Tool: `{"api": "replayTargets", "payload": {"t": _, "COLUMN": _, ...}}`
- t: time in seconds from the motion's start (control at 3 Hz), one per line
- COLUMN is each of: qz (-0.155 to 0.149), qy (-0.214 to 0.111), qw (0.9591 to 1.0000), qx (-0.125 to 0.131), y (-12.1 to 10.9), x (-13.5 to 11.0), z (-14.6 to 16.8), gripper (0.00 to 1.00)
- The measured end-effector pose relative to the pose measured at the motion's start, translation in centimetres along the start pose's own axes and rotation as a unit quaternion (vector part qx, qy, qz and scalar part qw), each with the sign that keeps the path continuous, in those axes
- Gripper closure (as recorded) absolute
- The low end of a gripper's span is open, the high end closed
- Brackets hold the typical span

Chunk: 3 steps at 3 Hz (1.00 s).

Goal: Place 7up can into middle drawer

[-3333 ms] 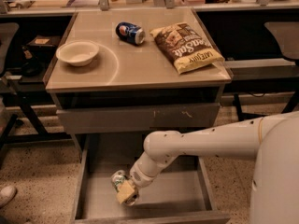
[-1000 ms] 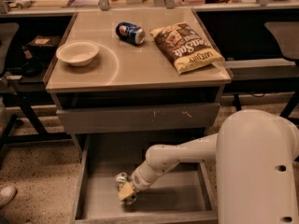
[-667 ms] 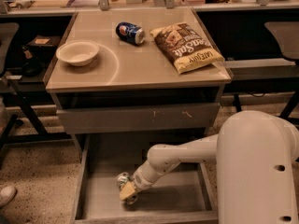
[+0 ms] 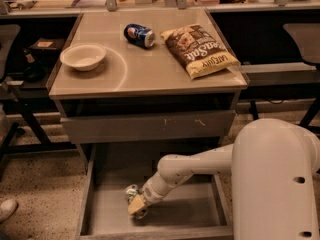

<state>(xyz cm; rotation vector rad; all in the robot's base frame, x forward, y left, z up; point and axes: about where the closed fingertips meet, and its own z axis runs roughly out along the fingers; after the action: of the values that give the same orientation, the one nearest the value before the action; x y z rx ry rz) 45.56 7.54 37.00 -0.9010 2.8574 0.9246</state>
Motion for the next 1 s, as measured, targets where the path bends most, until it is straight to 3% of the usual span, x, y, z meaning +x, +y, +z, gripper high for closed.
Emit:
{"api": "replayTargets", "payload": {"t": 0.67, "qz": 0.000, "qy": 0.000, "qw": 1.0000, "qx": 0.000, "y": 0.00, "x": 0.00, "z": 0.01, "gripper": 0.11}}
{"api": "replayTargets", "payload": {"t": 1.0, "qz": 0.000, "qy": 0.000, "qw": 1.0000, "qx": 0.000, "y": 0.01, "x": 0.01, "z": 0.01, "gripper": 0.00}}
